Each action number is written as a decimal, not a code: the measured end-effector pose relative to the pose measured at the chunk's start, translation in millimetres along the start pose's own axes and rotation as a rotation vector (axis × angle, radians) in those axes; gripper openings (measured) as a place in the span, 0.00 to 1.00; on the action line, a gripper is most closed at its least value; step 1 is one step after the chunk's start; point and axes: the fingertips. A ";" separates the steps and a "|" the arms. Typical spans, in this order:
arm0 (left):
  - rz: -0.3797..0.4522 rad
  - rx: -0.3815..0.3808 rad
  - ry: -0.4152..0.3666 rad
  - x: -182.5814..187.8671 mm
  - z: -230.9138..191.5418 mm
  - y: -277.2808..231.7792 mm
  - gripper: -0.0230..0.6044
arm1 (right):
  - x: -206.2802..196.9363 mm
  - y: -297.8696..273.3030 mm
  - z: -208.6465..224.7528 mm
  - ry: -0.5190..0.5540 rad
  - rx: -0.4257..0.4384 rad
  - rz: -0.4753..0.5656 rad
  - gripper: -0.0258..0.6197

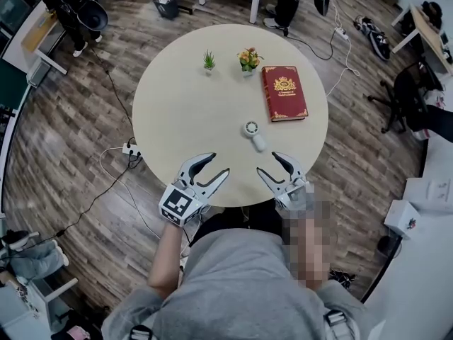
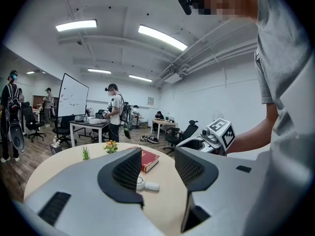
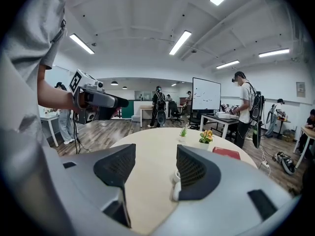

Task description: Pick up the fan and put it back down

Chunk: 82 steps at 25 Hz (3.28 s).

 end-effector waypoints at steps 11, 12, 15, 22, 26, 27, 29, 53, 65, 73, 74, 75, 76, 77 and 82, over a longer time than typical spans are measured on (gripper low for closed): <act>-0.030 0.017 0.016 -13.2 -12.9 -15.8 0.40 | -19.7 -14.1 21.1 -0.032 0.005 -0.016 0.46; -0.030 0.019 0.021 -13.4 -13.1 -18.6 0.40 | -22.7 -14.9 24.0 -0.033 0.007 -0.020 0.46; -0.035 0.022 0.024 -16.4 -17.1 -25.7 0.40 | -30.7 -18.8 32.5 -0.043 0.003 -0.027 0.46; -0.055 0.033 0.040 -27.2 -31.4 -39.5 0.40 | -37.8 -29.8 54.9 -0.066 -0.010 -0.025 0.44; -0.072 0.038 0.059 -36.2 -38.8 -45.0 0.40 | -46.2 -39.0 65.4 -0.073 -0.007 -0.047 0.44; -0.076 0.041 0.063 -37.9 -41.1 -46.6 0.40 | -48.3 -41.2 67.6 -0.075 -0.004 -0.052 0.44; -0.081 0.047 0.072 -41.2 -45.4 -50.0 0.40 | -54.4 -45.9 71.1 -0.080 0.002 -0.065 0.45; -0.138 0.083 0.157 -90.5 -71.4 -94.4 0.40 | -140.7 -111.0 88.4 -0.160 0.070 -0.171 0.51; -0.145 0.100 0.164 -94.2 -79.3 -107.9 0.40 | -181.6 -154.3 99.3 -0.238 0.060 -0.229 0.65; -0.158 0.119 0.182 -98.1 -82.2 -109.9 0.40 | -199.6 -181.8 101.2 -0.218 0.077 -0.286 0.68; -0.166 0.125 0.196 -98.5 -82.2 -109.6 0.40 | -201.6 -184.6 101.3 -0.212 0.078 -0.296 0.68; -0.169 0.129 0.202 -98.8 -82.7 -109.3 0.40 | -203.3 -187.3 101.4 -0.211 0.079 -0.306 0.68; -0.167 0.130 0.198 -99.0 -83.6 -108.8 0.40 | -204.9 -190.0 101.6 -0.211 0.080 -0.315 0.68; -0.160 0.130 0.186 -99.2 -84.6 -108.0 0.40 | -206.4 -192.4 101.7 -0.211 0.082 -0.322 0.68; -0.167 0.139 0.181 -100.5 -87.4 -102.8 0.40 | -213.2 -200.1 101.3 -0.202 0.091 -0.354 0.68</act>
Point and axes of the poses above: the fingertips, and each gripper's own axes: y backward along the fingers, z to its right, x out of its top, and after that the axes turned 5 degrees about z, right-handed
